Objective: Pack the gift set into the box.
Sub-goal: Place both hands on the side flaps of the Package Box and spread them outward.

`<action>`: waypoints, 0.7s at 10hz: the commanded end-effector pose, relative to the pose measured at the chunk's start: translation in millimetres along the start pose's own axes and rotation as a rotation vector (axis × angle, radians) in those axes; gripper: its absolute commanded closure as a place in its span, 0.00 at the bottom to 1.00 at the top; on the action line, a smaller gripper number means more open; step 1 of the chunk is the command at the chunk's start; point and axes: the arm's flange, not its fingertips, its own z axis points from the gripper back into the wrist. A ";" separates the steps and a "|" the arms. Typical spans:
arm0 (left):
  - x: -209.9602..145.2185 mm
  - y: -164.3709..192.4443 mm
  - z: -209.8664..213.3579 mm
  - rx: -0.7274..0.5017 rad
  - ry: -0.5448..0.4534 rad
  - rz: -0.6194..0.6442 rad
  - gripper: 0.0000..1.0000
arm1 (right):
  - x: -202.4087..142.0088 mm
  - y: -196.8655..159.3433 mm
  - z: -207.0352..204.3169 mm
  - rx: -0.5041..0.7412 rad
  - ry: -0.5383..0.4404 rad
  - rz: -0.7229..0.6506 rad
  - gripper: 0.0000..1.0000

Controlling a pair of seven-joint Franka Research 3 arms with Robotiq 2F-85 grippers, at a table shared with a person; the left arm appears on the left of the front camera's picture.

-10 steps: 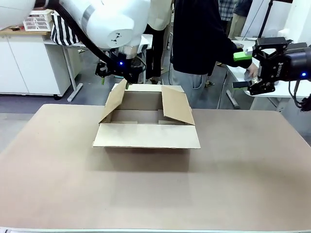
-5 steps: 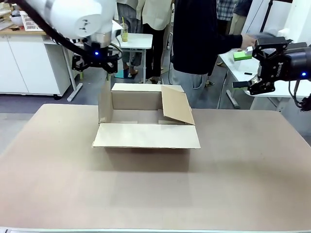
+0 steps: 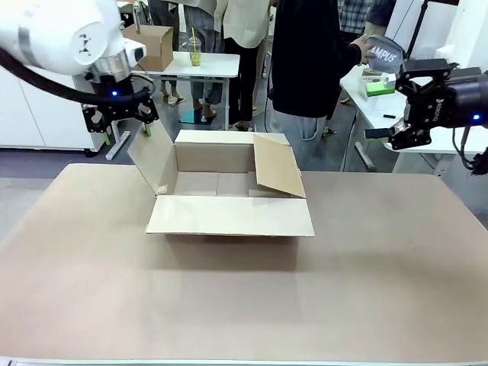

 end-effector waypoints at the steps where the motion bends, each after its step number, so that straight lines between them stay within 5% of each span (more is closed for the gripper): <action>1: -5.4 35.7 -10.7 -0.141 0.075 -0.014 0.00 | 2.3 0.3 -3.2 0.029 -0.012 0.028 0.00; 7: 7.5 95.1 -65.3 -0.384 0.217 -0.002 0.00 | 2.3 0.3 -3.2 0.029 -0.012 0.028 0.00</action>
